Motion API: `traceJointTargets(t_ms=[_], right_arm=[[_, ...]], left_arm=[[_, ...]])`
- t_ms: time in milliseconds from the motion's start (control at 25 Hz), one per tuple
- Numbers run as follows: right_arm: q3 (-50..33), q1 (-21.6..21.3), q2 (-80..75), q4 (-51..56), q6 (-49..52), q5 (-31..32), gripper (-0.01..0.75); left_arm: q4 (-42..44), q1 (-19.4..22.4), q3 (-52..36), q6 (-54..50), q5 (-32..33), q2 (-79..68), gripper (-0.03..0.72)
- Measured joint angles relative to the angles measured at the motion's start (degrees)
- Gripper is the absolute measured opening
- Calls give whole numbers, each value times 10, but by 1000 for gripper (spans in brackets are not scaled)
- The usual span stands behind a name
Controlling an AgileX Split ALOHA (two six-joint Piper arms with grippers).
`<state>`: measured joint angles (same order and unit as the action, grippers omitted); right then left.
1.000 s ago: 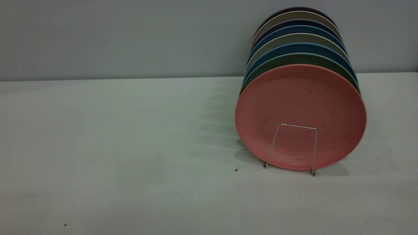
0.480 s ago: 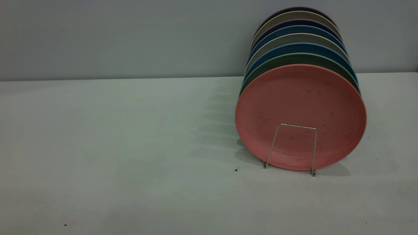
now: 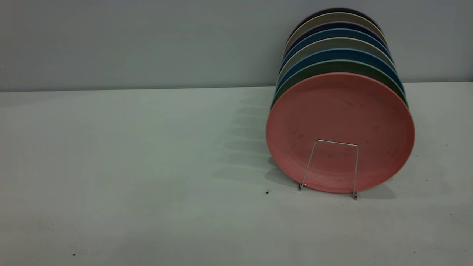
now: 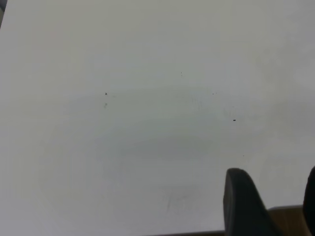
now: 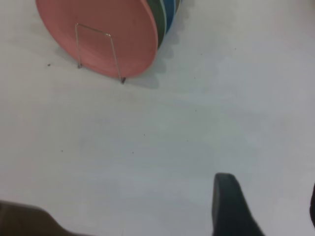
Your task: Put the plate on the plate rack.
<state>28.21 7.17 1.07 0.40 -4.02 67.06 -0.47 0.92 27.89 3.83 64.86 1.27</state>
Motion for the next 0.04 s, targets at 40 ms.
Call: traceJointTargets(t_ms=[40], right_arm=[[0, 0, 0, 0, 0, 0, 402]], left_arm=[[0, 0, 0, 0, 0, 0, 337]])
